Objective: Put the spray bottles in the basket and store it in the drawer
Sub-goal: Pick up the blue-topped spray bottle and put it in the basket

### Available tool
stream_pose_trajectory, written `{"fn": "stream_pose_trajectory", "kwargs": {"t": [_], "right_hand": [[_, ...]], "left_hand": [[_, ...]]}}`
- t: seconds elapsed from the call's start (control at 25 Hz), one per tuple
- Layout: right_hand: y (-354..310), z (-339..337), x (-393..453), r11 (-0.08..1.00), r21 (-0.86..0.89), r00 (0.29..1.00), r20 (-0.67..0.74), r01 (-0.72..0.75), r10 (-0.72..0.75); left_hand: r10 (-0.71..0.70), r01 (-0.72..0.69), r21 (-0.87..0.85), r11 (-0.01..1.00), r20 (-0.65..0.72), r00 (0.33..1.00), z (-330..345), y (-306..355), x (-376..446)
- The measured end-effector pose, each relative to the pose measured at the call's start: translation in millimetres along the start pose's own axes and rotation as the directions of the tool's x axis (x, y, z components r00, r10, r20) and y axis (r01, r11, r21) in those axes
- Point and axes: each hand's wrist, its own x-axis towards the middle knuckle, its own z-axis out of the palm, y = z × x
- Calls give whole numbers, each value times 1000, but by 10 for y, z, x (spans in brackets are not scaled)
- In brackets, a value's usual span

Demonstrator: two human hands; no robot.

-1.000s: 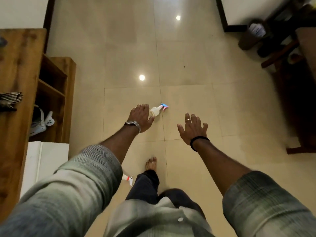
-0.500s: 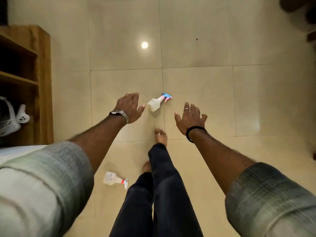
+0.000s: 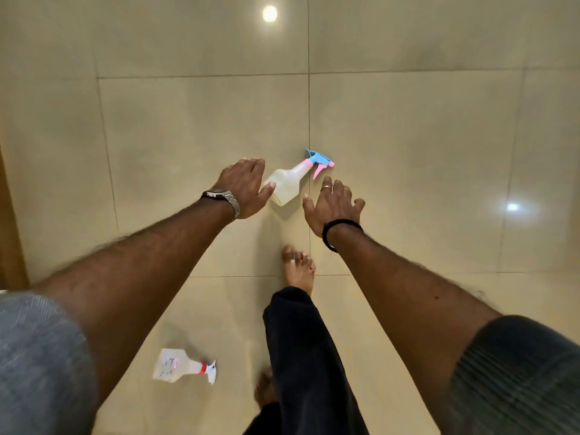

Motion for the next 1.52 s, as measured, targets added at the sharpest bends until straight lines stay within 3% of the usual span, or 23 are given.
{"fn": "stream_pose_trajectory", "kwargs": {"t": [0.2,0.32,0.44,0.56,0.6,0.68,0.88,1.08,1.32,1.44,1.52], "right_hand": [[-190,626,572,994,93,995,89,-54,46],[-296,850,868,938,296,978,156,-180,139],[-438,959,1142,690,587,898,368,-424,240],[-588,1028,1306,352,745,823,539,-566,182],[-626,1039,1314,276,766,814,558,-580,163],[-661,1055,1240,233,773,808,571,-589,146],[-737,842,669,364,748,828,539,-555,154],[-874,328,-282,565,680,857,504,-467,102],[-1151,-184,-1882,801,589,923,359,-109,-138],[-1311,-243,-2651,893,437,898,343,108,-276],[-1473,-247,-3086,891,395,873,324,226,-365]], "left_hand": [[-16,27,-107,994,102,995,674,-18,576],[-52,75,-200,977,119,992,881,7,889],[-125,178,-293,939,191,974,1017,5,1163],[-164,259,-412,874,253,953,1152,-42,1287],[-176,273,-435,858,251,952,1187,-49,1263],[-195,291,-458,840,245,950,1218,-49,1147],[-240,336,-550,765,240,941,996,-5,455],[-334,407,-662,629,243,911,491,105,-622],[-458,477,-796,373,290,840,-120,146,-2391],[-519,480,-841,251,302,800,-151,144,-3290],[-580,462,-871,166,292,760,-114,137,-3815]]}}
